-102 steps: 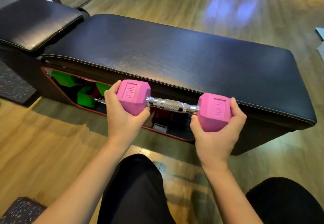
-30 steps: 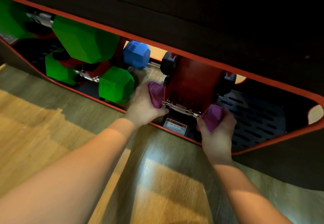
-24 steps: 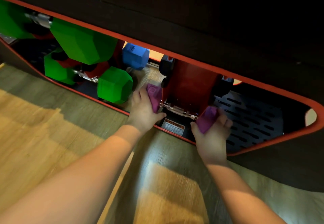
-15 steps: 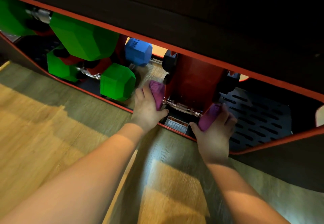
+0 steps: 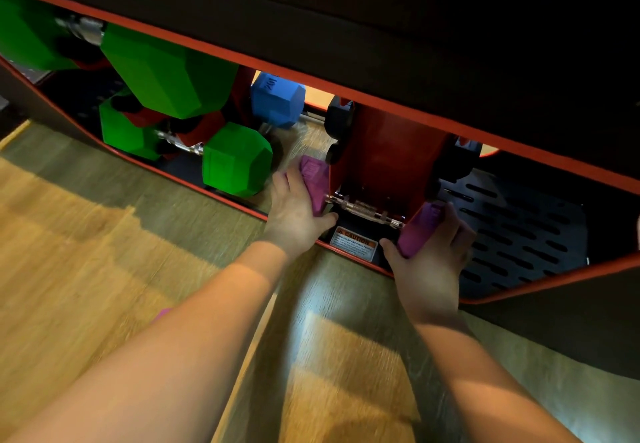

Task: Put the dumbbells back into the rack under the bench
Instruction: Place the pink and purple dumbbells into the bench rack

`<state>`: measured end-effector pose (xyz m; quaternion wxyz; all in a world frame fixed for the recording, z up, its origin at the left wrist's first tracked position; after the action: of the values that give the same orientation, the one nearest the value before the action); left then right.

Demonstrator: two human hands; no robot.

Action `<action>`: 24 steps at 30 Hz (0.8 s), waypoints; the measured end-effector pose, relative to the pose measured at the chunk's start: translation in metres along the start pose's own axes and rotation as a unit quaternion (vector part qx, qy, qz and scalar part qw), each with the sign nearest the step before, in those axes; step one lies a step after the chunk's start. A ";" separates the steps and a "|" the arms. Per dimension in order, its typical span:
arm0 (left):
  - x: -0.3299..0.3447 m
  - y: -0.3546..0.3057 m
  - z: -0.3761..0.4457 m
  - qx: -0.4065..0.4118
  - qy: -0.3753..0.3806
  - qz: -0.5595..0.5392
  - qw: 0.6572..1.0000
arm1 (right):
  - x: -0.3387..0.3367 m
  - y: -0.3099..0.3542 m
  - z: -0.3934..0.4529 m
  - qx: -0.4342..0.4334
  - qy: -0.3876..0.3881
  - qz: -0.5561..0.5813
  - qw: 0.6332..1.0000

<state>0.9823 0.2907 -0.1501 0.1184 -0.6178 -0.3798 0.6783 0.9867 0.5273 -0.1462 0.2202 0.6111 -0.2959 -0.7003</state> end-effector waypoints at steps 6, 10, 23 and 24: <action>0.000 0.002 -0.001 -0.004 0.003 -0.011 1.000 | 0.000 0.000 -0.001 -0.006 0.007 -0.001 1.000; 0.001 0.003 0.000 -0.009 0.008 -0.015 1.000 | -0.001 0.000 -0.002 -0.005 0.010 -0.001 1.000; 0.001 0.006 0.002 -0.010 0.011 -0.013 1.000 | 0.001 0.000 -0.002 -0.009 0.016 -0.001 1.000; 0.001 0.007 0.002 -0.011 0.012 -0.013 1.000 | 0.001 0.000 -0.002 -0.012 0.017 -0.001 1.000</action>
<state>0.9827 0.2863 -0.1553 0.1254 -0.6219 -0.3938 0.6652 0.9885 0.5265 -0.1474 0.2312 0.6206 -0.2832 -0.6936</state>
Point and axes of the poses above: each hand's wrist, its own z-axis towards the middle knuckle, its own x-axis out of the palm, y = z × x, the point moved 5 cm from there along z, towards the middle knuckle, and after that the axes turned 2 degrees about z, right-handed, at the moved point
